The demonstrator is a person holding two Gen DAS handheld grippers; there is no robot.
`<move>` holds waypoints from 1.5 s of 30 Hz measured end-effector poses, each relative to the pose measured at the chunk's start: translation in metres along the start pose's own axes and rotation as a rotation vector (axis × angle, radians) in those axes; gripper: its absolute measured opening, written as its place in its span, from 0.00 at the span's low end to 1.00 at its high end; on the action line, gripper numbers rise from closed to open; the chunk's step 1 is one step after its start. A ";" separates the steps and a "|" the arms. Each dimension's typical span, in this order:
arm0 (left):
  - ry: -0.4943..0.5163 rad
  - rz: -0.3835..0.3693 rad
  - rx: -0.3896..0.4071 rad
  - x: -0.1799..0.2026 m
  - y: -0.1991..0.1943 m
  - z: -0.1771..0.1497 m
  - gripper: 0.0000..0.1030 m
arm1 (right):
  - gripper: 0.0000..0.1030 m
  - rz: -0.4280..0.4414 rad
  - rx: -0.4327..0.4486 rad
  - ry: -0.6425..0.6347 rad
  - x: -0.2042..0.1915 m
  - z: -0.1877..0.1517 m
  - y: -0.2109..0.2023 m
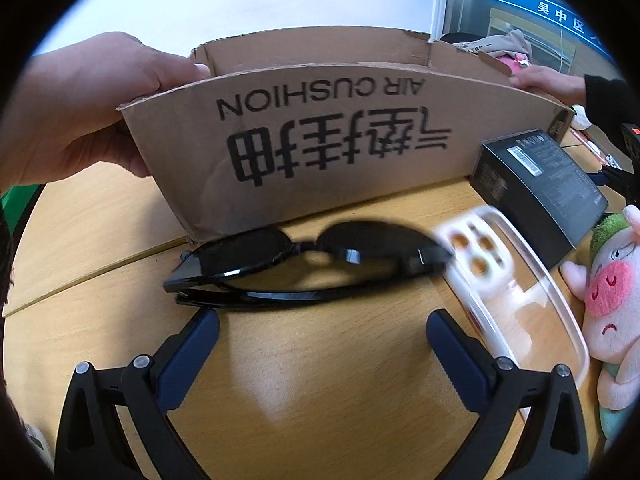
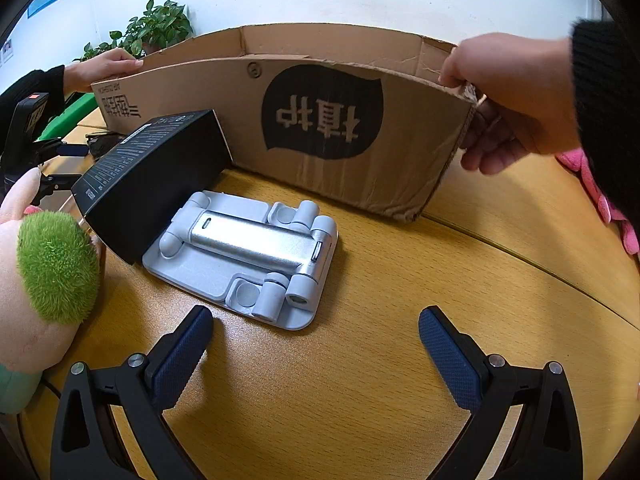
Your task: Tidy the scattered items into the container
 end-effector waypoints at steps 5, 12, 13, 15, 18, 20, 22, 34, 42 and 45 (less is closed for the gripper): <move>-0.013 0.006 -0.002 -0.020 -0.010 -0.006 1.00 | 1.00 0.000 0.000 0.000 0.000 0.000 0.000; -0.013 0.006 -0.002 -0.018 -0.011 -0.004 1.00 | 1.00 0.000 0.000 -0.001 0.000 -0.001 0.000; -0.013 0.006 -0.002 -0.018 -0.011 -0.004 1.00 | 1.00 0.000 0.000 -0.001 0.000 -0.001 0.000; -0.013 0.006 -0.002 -0.018 -0.012 -0.004 1.00 | 1.00 0.000 0.000 -0.001 0.000 -0.001 0.000; -0.013 0.006 -0.002 -0.018 -0.012 -0.004 1.00 | 1.00 0.000 0.000 -0.001 0.000 -0.001 0.000; -0.013 0.006 -0.003 -0.018 -0.012 -0.003 1.00 | 1.00 -0.007 0.002 0.016 0.002 -0.001 0.001; -0.013 0.006 -0.003 -0.018 -0.012 -0.004 1.00 | 1.00 -0.040 0.004 0.058 0.005 0.002 0.003; -0.057 0.040 -0.012 -0.033 -0.024 -0.012 1.00 | 1.00 -0.105 -0.087 0.178 -0.003 -0.028 -0.015; -0.221 0.044 0.032 -0.015 -0.079 -0.027 0.99 | 1.00 -0.153 0.012 0.229 -0.020 -0.046 -0.076; -0.275 -0.007 0.143 0.004 -0.134 -0.013 0.99 | 1.00 -0.197 0.064 0.161 -0.030 -0.033 -0.109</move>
Point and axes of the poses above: each gripper's, at about its wrist camera, not at the fingertips, and y roughly the way its jaws point, x to its right, z to its top, the point moved 10 cm from there along y, roughly the way its jaws point, and after that the axes turned 5 degrees about z, right-handed, at the moved point
